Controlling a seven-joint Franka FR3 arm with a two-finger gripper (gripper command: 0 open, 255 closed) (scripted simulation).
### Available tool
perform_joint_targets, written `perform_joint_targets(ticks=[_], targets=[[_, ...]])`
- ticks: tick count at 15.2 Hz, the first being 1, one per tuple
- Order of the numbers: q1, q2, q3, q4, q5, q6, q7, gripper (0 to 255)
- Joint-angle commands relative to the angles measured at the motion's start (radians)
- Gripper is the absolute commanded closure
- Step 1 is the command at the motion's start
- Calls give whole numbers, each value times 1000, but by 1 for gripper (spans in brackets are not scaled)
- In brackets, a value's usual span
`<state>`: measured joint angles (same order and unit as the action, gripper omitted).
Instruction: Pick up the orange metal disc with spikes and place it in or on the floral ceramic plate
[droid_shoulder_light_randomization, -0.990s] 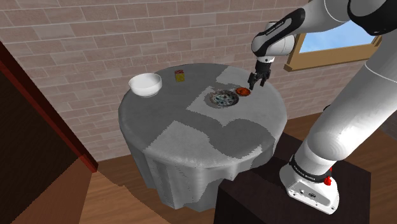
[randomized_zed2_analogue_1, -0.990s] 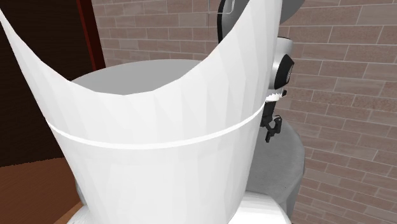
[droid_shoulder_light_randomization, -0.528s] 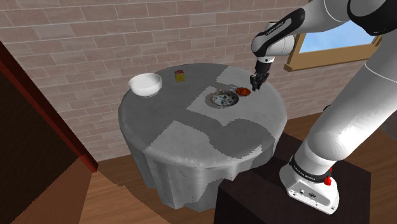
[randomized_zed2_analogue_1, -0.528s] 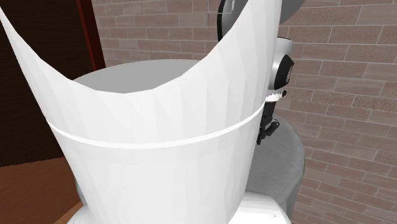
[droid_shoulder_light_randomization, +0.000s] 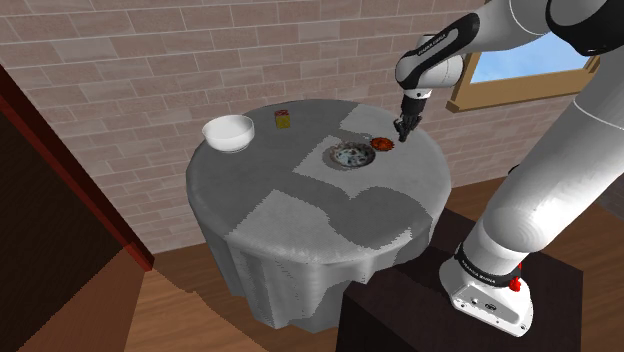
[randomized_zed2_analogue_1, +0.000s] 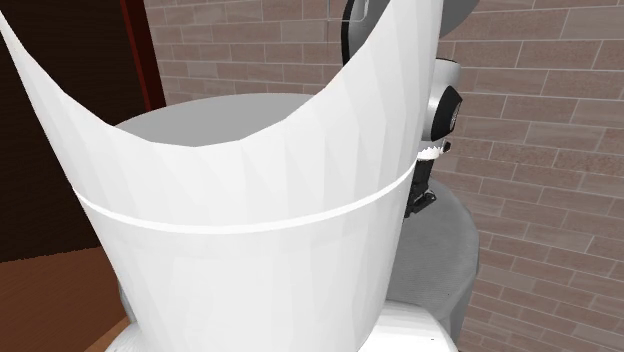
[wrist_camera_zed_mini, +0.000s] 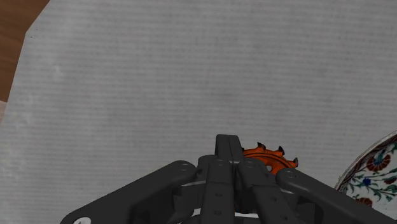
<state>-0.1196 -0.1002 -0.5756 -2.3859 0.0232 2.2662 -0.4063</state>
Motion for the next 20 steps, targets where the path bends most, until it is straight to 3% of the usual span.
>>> perform_joint_targets(ticks=[1,4,12,19,20], targets=[[0,0,0,0,0,0,0,0],[43,2,58,-18,-89,54,5,0],[48,87,51,-52,-33,163,-36,0],[48,87,51,-52,-33,163,-36,0],[48,87,51,-52,-33,163,-36,255]])
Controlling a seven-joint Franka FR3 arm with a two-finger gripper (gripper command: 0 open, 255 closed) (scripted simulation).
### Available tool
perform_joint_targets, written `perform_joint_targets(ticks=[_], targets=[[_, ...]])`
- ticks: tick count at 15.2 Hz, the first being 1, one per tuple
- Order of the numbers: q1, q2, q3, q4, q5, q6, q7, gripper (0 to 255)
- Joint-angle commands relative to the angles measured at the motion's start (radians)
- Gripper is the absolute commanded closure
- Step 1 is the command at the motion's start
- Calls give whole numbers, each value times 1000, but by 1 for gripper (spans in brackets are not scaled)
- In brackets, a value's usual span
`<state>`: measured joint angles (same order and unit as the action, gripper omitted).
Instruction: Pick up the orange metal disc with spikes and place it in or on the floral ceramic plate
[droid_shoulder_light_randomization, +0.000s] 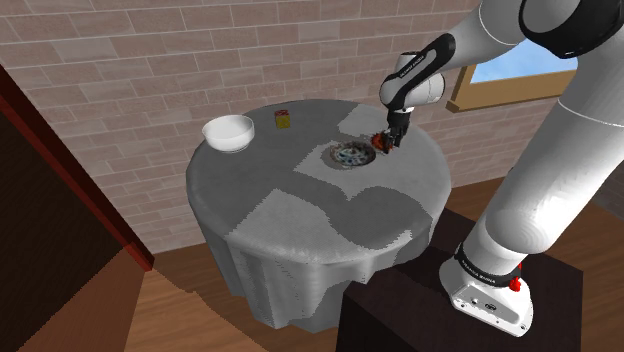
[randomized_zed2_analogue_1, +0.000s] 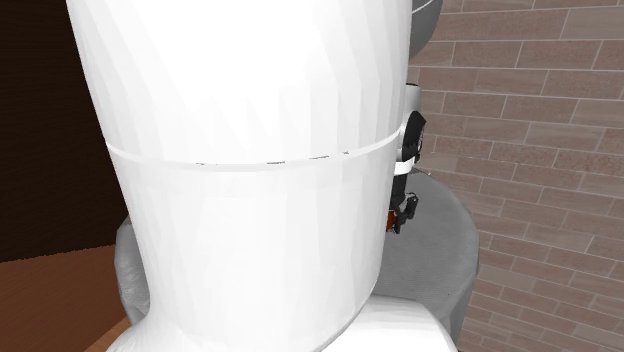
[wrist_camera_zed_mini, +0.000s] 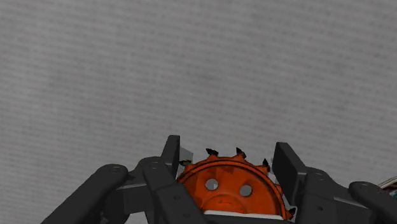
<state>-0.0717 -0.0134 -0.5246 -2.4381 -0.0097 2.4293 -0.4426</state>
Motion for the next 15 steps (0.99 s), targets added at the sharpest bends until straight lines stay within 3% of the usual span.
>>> perform_joint_targets(ticks=[1,9,10,15], targets=[[0,0,0,0,0,0,0,255],[0,0,0,0,0,0,0,255],[0,0,0,0,0,0,0,0],[18,114,35,206,74,-109,-424,0]])
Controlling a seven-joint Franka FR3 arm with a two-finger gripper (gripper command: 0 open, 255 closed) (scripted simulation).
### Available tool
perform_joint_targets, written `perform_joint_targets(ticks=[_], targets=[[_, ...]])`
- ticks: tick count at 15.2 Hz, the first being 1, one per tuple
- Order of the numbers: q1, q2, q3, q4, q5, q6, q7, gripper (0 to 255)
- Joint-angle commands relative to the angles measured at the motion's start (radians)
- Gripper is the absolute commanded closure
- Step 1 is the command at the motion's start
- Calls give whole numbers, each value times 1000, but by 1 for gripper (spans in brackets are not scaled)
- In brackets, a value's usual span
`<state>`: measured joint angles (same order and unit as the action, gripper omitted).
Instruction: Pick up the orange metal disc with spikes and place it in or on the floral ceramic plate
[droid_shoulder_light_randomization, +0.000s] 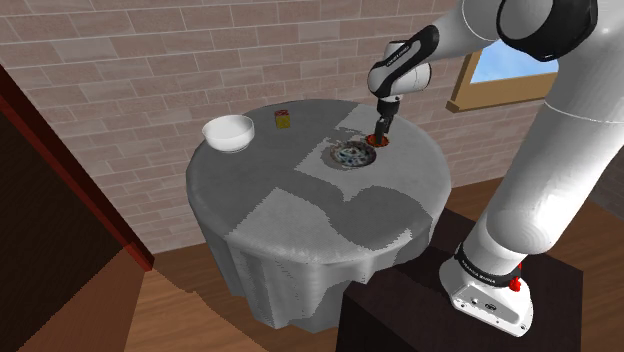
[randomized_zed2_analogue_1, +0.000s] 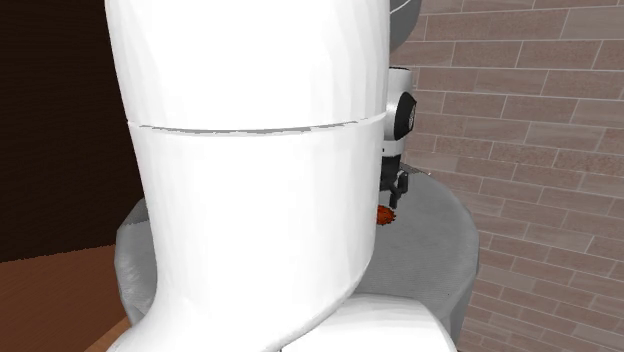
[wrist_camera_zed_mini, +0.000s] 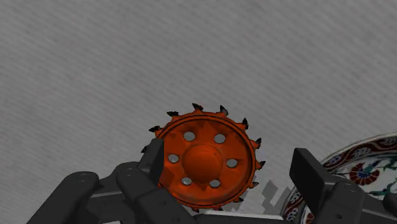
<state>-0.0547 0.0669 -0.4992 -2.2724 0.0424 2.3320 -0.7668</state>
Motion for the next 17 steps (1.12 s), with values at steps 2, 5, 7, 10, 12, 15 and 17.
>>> perform_joint_targets(ticks=[2,5,7,10,12,15,17], targets=[[4,71,34,115,38,-54,-251,0],[2,99,55,156,49,-69,-349,0],[-1,116,58,146,59,-45,-357,0],[-5,143,63,135,77,-9,-368,0],[-7,157,66,129,87,10,-375,0],[-7,157,66,129,87,10,-375,0],[-7,157,66,129,87,10,-375,0]])
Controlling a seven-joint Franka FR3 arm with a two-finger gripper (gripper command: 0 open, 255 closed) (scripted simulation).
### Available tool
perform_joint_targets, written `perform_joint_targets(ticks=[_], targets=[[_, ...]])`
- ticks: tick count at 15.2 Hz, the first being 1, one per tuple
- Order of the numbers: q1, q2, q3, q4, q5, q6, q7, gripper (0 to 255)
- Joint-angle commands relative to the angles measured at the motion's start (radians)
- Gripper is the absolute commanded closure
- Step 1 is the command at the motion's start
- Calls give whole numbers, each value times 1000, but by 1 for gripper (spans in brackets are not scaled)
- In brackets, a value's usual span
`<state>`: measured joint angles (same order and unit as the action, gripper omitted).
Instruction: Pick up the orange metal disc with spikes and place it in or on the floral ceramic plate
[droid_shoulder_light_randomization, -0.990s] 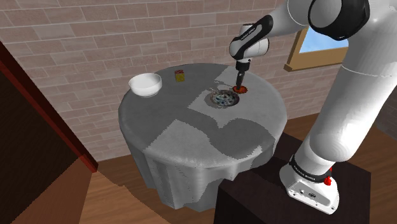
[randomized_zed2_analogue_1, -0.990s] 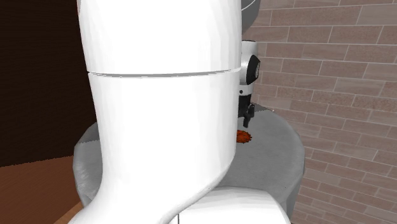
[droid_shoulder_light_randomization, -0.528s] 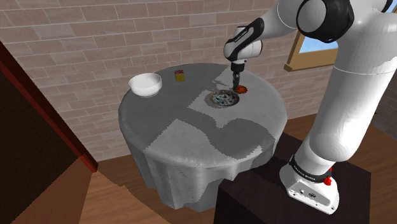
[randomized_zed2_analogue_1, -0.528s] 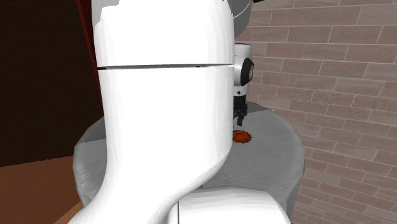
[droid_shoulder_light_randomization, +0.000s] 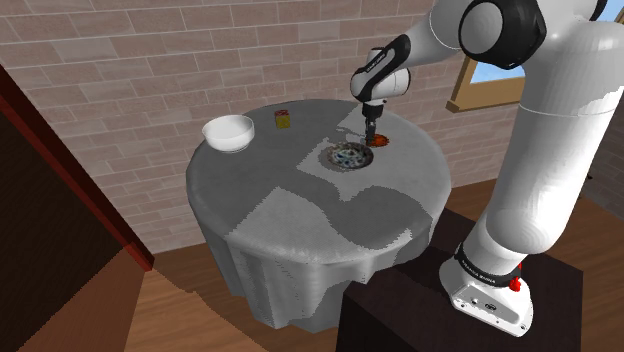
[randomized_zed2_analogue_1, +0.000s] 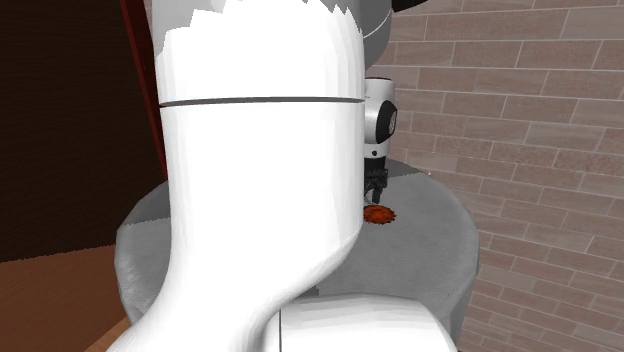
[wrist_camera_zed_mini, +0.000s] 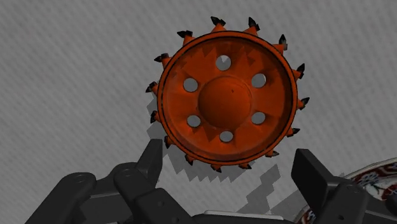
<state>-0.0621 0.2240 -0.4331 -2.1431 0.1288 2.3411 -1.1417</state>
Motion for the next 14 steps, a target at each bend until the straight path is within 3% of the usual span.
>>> perform_joint_targets(ticks=[1,2,3,14], targets=[[0,0,0,0,0,0,0,0],[0,0,0,0,0,0,0,0],[0,0,0,0,0,0,0,255],[3,-18,-4,7,-12,-23,8,255]])
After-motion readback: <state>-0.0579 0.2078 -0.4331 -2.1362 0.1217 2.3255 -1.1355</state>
